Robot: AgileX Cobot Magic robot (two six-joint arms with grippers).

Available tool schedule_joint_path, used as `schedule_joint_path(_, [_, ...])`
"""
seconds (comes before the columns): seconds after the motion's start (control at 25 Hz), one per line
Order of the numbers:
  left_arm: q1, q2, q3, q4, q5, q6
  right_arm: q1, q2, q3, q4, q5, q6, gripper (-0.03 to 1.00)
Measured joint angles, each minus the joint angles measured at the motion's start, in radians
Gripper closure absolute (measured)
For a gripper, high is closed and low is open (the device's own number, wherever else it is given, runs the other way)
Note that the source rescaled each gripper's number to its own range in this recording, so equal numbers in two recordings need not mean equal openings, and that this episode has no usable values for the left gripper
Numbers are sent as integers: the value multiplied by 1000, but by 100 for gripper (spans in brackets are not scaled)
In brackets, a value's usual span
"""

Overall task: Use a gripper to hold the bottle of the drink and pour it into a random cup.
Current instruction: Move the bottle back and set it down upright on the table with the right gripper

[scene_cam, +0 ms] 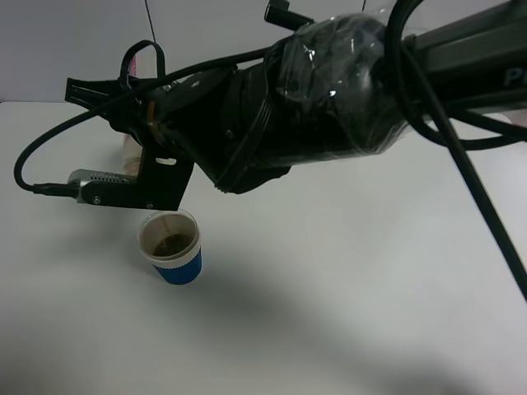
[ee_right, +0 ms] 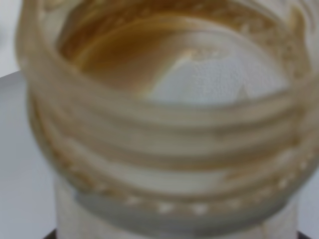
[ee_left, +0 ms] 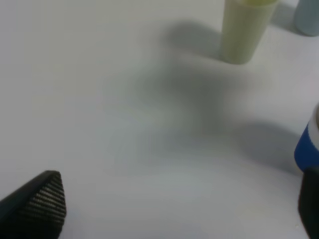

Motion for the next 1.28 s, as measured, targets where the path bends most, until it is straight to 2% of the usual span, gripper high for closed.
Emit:
schedule_joint_path(0.28, [0, 0, 0, 0, 0, 0, 18, 0, -1, -40, 1, 0, 97])
schedule_joint_path(0.84, [0, 0, 0, 0, 0, 0, 35, 0, -3, -42, 59, 9, 97])
schedule_joint_path(1.08, [0, 0, 0, 0, 0, 0, 35, 0, -3, -36, 32, 170, 97])
schedule_joint_path(1.28, [0, 0, 0, 0, 0, 0, 35, 0, -3, 137, -8, 390, 97])
